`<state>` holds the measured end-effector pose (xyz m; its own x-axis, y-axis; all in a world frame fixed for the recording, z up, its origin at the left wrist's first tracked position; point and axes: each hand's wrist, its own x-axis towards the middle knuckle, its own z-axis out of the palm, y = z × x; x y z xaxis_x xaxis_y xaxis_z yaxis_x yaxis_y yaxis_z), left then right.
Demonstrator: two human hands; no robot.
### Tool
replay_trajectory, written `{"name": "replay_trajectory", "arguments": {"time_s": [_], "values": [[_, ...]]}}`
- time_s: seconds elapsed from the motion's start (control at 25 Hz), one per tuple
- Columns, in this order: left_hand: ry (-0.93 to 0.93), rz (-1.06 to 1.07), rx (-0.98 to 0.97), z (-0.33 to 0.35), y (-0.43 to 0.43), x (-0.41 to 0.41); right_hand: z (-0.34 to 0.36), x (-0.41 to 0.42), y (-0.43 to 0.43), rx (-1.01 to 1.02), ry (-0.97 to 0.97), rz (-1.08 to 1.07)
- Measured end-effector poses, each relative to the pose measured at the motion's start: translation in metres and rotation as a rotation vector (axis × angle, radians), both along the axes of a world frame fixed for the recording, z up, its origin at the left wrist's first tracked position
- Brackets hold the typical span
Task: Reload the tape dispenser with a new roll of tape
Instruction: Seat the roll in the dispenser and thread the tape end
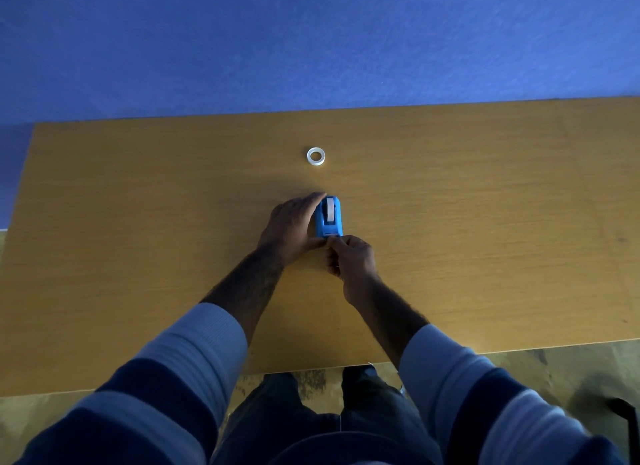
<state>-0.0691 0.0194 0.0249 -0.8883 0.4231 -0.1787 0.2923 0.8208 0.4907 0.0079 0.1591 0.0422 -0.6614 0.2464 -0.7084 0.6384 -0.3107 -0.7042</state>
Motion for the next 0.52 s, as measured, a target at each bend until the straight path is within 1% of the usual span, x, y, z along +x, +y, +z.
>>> {"name": "replay_trajectory", "arguments": {"time_s": [0.32, 0.52], "values": [[0.023, 0.007, -0.015, 0.0001, 0.0017, 0.0015, -0.0032, 0.0005, -0.0006, 0.051, 0.021, 0.025], [0.035, 0.003, -0.032, 0.0001, 0.0024, 0.0018, -0.0061, 0.0017, 0.0037, 0.174, 0.001, 0.041]]}}
